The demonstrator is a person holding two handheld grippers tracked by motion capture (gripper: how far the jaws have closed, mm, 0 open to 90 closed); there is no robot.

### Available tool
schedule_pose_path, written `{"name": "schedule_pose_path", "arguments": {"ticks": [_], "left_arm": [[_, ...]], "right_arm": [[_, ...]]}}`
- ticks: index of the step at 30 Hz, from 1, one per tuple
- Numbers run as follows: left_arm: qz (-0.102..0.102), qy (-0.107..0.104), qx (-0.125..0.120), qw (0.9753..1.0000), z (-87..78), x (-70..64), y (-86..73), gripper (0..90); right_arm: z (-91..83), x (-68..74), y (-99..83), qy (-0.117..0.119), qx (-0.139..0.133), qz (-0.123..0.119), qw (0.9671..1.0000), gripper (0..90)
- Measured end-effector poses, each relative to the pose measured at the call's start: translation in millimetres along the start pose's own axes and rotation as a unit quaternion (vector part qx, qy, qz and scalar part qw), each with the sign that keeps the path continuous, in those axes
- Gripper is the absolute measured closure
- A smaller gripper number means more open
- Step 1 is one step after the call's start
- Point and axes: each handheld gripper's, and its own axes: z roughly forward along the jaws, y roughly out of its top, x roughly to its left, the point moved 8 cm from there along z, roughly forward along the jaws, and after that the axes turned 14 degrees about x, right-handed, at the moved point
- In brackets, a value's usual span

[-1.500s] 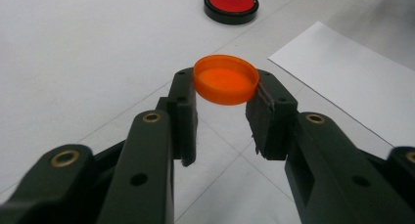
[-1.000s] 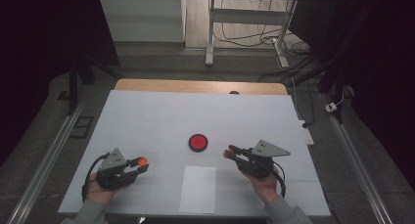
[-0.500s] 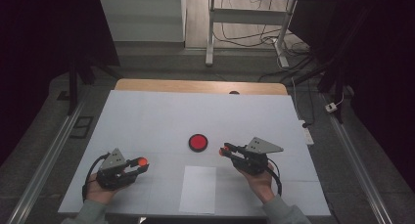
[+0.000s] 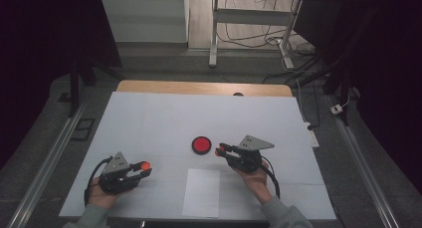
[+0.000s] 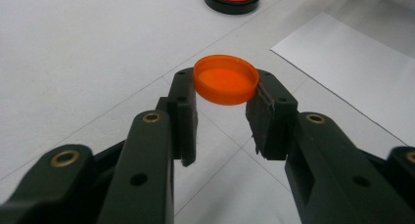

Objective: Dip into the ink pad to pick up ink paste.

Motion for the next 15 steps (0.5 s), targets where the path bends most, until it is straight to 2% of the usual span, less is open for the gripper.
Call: {"name": "schedule_pose_path", "arguments": {"ticks": [15], "left_arm": [[0.000, -0.002, 0.001, 1.0000, 1.2, 0.8, -0.9, 65.0]], "right_arm": [[28.9, 3.7, 20.6, 0.009, 0.008, -0.011, 0.9999, 72.5]]}}
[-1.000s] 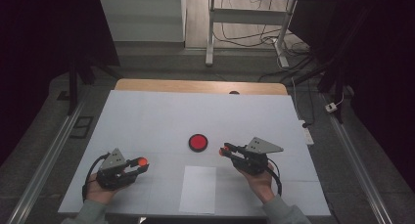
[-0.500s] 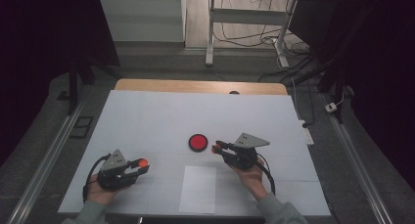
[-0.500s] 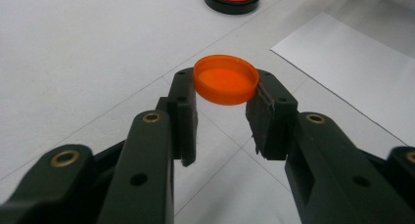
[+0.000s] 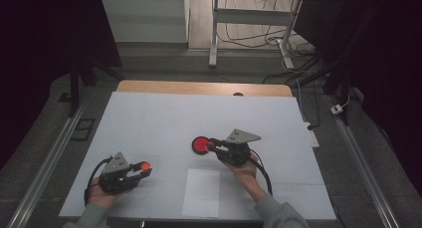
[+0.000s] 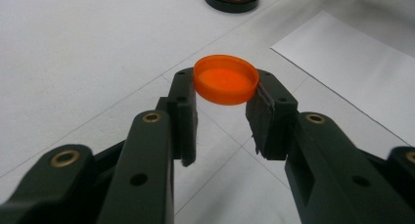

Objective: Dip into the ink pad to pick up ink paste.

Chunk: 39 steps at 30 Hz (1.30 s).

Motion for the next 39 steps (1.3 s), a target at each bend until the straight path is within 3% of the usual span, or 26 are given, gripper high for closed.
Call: {"name": "schedule_pose_path", "arguments": {"ticks": [15, 39], "left_arm": [[0.001, 0.000, 0.001, 1.0000, 0.0, 0.1, 0.4, 65.0], [0.003, -0.002, 0.005, 1.0000, 2.9, 0.1, 1.1, 64.9]], "right_arm": [[15.8, -3.4, 9.7, -0.003, 0.008, -0.002, 1.0000, 72.5], [49.4, -6.8, 10.1, -0.008, 0.045, -0.008, 0.9989, 72.4]]}}
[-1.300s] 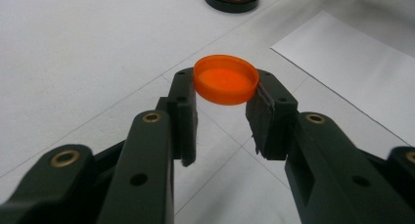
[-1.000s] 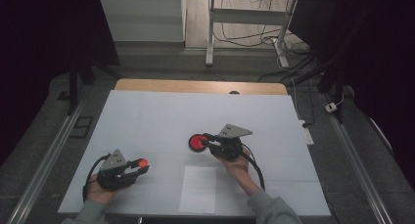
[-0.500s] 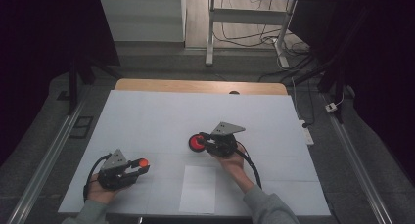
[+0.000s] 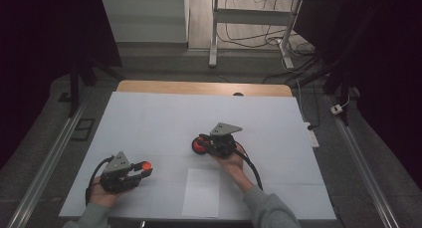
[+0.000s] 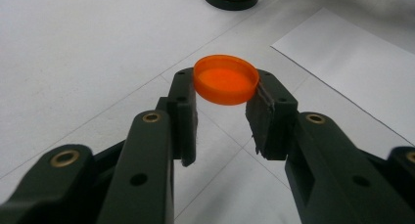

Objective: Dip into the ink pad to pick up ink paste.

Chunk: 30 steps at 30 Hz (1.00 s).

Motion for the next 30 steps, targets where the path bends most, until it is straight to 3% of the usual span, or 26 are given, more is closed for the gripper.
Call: {"name": "schedule_pose_path", "arguments": {"ticks": [8, 30], "left_arm": [[0.001, 0.000, -0.001, 1.0000, -0.2, -0.6, 0.4, 64.9], [0.000, -0.001, 0.002, 1.0000, -0.2, 0.1, -0.4, 64.9]], "right_arm": [[10.5, -9.4, -3.7, -0.015, 0.015, 0.003, 0.9998, 72.4], [17.6, -12.9, -11.1, -0.021, 0.037, 0.000, 0.9991, 72.5]]}}
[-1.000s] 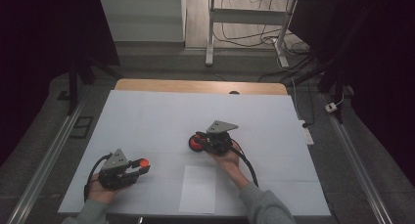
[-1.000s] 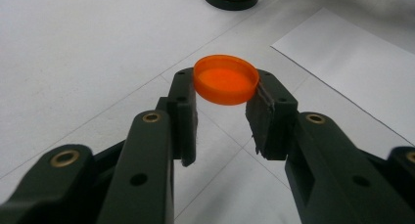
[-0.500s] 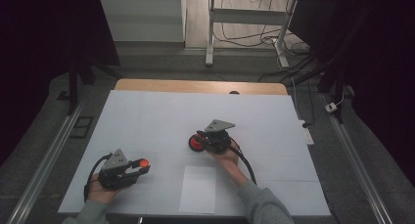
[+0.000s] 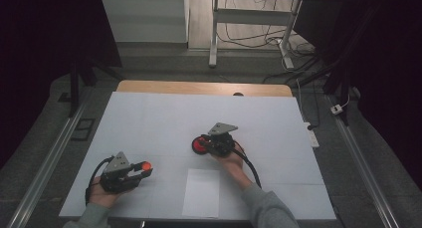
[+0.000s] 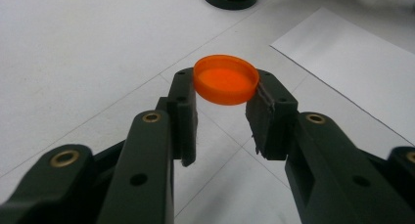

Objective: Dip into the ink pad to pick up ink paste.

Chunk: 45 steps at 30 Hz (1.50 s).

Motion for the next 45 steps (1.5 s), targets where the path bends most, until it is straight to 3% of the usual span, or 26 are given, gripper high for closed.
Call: {"name": "schedule_pose_path", "arguments": {"ticks": [6, 38, 45], "left_arm": [[0.000, 0.002, -0.002, 1.0000, -0.8, 0.1, 0.1, 64.9], [-0.001, 0.000, -0.006, 1.0000, -1.5, -0.5, 1.1, 64.8], [-0.002, 0.001, -0.004, 1.0000, -1.1, -0.2, 0.9, 64.8]], "right_arm": [[0.2, -0.2, -1.3, -0.010, 0.002, -0.006, 0.9999, 72.7], [1.6, 0.0, -4.6, -0.002, -0.016, -0.010, 0.9998, 73.1], [1.2, -0.9, -4.3, 0.005, -0.017, -0.002, 0.9998, 72.8]]}}
